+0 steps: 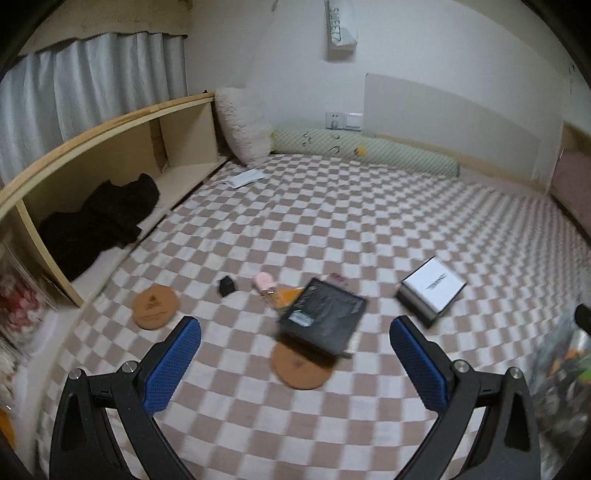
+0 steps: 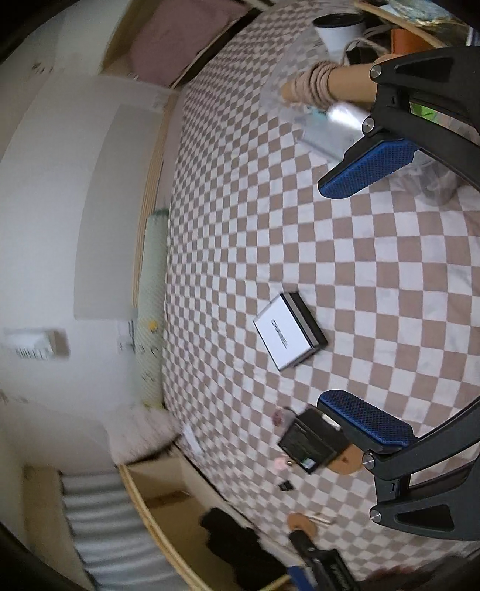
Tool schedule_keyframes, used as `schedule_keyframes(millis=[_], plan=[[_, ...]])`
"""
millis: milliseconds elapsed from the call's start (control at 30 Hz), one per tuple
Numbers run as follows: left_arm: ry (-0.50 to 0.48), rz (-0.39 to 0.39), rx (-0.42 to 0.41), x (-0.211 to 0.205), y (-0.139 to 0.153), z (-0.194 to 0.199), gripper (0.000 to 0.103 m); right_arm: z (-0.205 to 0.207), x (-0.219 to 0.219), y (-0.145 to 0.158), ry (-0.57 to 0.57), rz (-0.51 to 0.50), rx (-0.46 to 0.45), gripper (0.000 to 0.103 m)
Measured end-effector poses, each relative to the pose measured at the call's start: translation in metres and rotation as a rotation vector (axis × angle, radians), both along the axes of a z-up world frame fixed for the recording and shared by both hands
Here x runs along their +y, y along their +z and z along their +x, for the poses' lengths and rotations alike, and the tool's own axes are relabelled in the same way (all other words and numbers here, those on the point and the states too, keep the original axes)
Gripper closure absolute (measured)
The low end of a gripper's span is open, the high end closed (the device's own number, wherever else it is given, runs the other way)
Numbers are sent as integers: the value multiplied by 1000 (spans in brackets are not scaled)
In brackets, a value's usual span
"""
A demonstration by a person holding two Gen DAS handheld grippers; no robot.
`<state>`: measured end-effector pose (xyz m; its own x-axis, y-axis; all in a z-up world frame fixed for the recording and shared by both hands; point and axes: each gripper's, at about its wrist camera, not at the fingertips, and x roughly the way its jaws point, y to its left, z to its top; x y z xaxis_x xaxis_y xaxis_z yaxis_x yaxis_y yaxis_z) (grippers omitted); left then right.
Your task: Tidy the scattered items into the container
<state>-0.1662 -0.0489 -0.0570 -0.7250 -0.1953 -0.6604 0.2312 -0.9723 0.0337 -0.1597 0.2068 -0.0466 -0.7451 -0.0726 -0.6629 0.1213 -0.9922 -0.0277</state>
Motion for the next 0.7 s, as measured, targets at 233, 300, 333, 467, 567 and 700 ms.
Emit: schedule_keyframes(millis=[233,300,333,467,567,700], plan=[[43,-41,-60,-42,-19,0,0,-13,-21,-30,23,-60,-119,0],[50,-59,-84,-54,-27,0,0,-16,-30,-39,48,-51,-126,0],[53,-69,-94,-59,-32,0,0,-17,-33,-43,55,-46,-127,0],[65,-104,-139,-81,-53,-1,0,-21,-52,-62,104,-14,-155,0],[87,-112,-162,-102,-68,-1,0,-21,-69,-73,140,21,-155,0],[112,-125,-202,-125,-89,-2,0,-23,-85,-85,170,30,-161,0]])
